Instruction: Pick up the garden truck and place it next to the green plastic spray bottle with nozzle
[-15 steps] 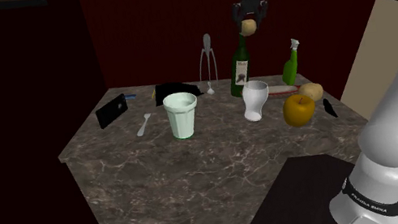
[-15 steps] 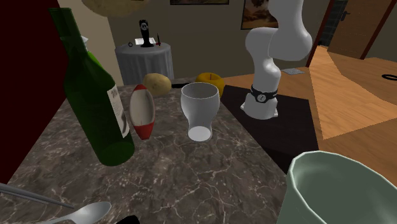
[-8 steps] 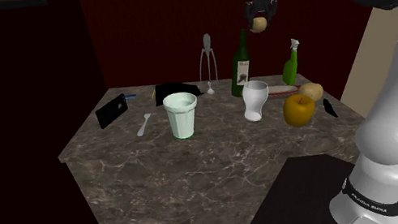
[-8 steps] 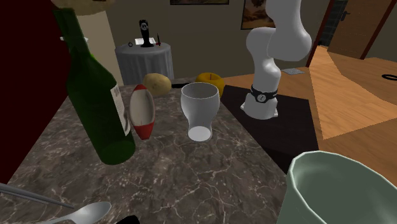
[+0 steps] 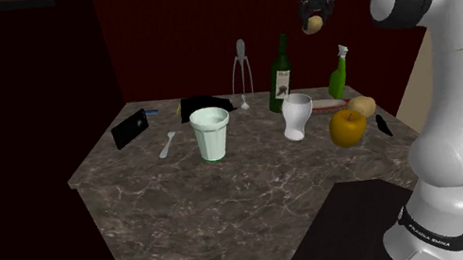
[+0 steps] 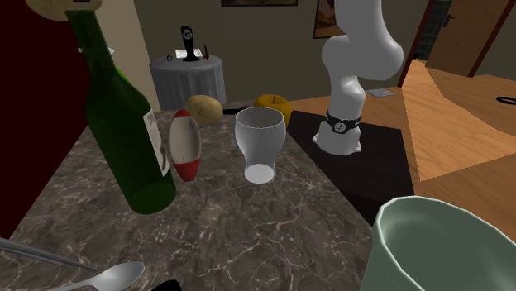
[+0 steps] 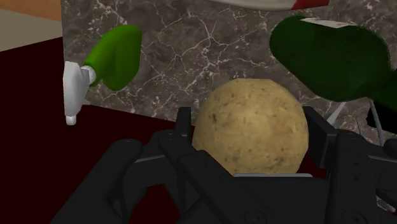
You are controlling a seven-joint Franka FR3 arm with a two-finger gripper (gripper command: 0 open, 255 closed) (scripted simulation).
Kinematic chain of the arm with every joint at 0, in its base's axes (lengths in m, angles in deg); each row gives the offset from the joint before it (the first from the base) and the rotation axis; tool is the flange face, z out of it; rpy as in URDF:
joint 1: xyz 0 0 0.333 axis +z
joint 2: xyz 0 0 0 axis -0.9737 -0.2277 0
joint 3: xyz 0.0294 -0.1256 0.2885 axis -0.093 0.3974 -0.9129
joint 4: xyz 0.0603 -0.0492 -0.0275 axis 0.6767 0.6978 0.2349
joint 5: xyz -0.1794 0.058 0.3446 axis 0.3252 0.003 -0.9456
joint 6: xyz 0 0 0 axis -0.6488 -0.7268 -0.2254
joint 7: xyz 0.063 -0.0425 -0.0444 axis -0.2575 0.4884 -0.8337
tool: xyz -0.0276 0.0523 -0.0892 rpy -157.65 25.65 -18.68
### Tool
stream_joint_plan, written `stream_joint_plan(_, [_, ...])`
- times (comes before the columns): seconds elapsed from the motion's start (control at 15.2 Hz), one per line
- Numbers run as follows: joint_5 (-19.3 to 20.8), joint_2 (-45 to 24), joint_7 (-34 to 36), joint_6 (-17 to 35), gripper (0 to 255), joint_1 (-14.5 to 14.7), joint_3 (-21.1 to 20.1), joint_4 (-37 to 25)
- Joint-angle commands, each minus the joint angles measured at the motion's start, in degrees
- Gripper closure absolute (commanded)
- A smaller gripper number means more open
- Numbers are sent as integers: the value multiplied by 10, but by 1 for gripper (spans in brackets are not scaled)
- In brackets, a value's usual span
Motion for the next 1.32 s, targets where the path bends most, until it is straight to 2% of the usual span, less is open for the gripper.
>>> stream_joint_plan(0.0, [-11,-61,-21,-38,255,-24,4,-100])
stream_joint_plan(0.07, [-20,-121,-31,-80,255,-44,4,-201])
stream_joint_plan(0.2, [-14,-81,-31,-34,255,-36,4,-116])
stream_joint_plan(0.46, [-9,-42,-31,25,255,-28,6,-18])
stream_joint_plan(0.79, [-5,-15,-30,81,255,-22,6,66])
stream_joint_plan(1.25, [-2,6,-29,147,255,-17,6,152])
